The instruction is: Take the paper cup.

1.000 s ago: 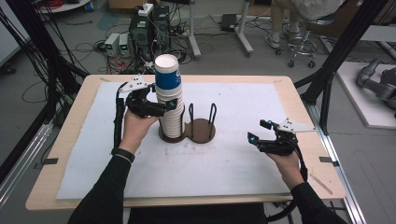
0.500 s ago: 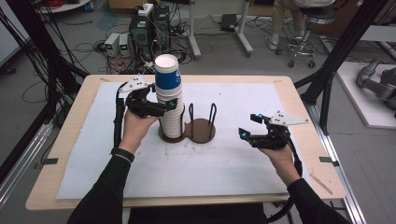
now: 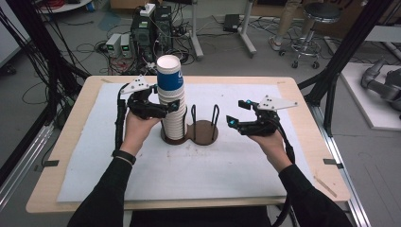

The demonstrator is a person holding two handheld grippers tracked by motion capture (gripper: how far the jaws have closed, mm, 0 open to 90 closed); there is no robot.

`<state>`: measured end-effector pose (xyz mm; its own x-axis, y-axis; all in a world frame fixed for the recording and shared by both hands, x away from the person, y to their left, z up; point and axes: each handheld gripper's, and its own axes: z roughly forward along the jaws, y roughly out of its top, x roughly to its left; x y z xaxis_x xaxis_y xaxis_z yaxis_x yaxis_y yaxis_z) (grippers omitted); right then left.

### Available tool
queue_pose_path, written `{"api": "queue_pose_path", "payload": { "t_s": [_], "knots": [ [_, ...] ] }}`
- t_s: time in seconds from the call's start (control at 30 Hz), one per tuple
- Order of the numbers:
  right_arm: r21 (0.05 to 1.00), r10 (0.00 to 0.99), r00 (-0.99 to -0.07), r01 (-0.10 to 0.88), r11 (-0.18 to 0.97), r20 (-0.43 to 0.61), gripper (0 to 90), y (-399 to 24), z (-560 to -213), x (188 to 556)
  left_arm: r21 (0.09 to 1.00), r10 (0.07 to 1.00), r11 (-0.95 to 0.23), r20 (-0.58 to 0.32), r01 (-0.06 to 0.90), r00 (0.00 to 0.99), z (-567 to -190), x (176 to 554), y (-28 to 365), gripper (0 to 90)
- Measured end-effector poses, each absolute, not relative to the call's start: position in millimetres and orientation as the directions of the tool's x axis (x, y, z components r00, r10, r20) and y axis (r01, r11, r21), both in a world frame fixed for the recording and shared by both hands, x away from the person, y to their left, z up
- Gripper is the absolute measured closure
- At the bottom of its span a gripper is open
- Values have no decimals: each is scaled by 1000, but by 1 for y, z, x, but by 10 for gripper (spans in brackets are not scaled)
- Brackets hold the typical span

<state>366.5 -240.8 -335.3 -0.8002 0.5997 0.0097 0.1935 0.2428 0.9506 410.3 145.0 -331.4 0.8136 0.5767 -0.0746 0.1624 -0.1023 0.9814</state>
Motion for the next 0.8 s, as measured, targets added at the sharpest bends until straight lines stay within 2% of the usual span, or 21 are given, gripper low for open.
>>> {"api": "queue_pose_path", "payload": {
  "t_s": [0.8],
  "knots": [
    [973, 516, -857, 121, 197, 2, 215, -175, -284, 397, 981, 578, -104, -74, 164, 813, -331, 410, 145, 108]
  ]
}}
